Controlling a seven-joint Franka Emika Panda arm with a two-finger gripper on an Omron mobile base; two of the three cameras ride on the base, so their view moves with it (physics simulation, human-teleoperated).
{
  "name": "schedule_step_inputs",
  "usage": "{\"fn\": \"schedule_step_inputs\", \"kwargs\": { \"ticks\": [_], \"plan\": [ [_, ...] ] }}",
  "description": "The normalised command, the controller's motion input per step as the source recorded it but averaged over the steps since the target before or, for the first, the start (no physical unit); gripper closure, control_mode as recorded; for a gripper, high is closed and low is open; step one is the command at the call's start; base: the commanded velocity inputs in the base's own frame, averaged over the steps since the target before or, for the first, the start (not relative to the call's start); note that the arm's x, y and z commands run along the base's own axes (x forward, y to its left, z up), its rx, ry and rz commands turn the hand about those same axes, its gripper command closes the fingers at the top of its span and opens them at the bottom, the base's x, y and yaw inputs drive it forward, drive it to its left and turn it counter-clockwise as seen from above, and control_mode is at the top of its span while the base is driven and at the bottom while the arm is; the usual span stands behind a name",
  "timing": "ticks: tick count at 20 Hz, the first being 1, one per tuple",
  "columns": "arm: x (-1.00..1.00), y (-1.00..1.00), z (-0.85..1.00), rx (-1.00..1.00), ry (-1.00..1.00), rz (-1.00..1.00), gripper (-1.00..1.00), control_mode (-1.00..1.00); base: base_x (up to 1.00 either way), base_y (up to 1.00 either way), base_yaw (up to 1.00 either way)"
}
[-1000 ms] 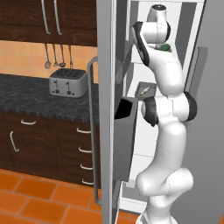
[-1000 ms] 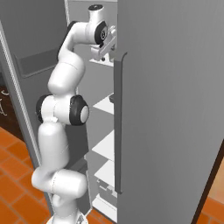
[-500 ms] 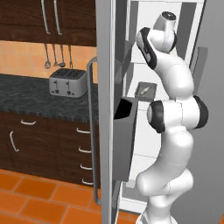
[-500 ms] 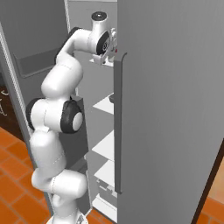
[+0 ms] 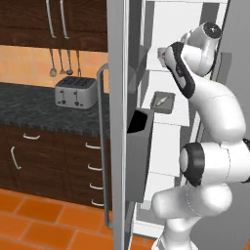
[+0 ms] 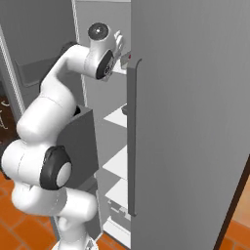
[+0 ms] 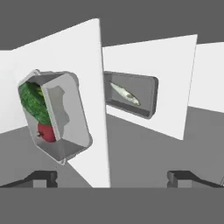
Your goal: Take the meat container that has the fish and place it on the second highest rack of the freezer. Then take the vegetable container that has the tomato and broccoli and place it on the highest rack of the freezer.
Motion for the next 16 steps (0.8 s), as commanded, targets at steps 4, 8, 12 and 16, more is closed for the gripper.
{"fn": "schedule_step_inputs", "kwargs": {
  "ticks": [4, 8, 12, 16],
  "plan": [
    [-1.0, 0.07, 0.29, 0.0, -0.07, 0.02, -1.0, -1.0, 0.0, 0.0, 0.0],
    [-1.0, 0.22, 0.07, -0.01, 0.0, 0.02, -1.0, -1.0, 0.0, 0.0, 0.0],
    [-1.0, 0.22, 0.13, -0.03, 0.0, 0.03, -1.0, -1.0, 0.0, 0.0, 0.0],
    [-1.0, 0.17, 0.17, -0.03, 0.0, 0.03, -1.0, -1.0, 0.0, 0.0, 0.0]
  ]
}}
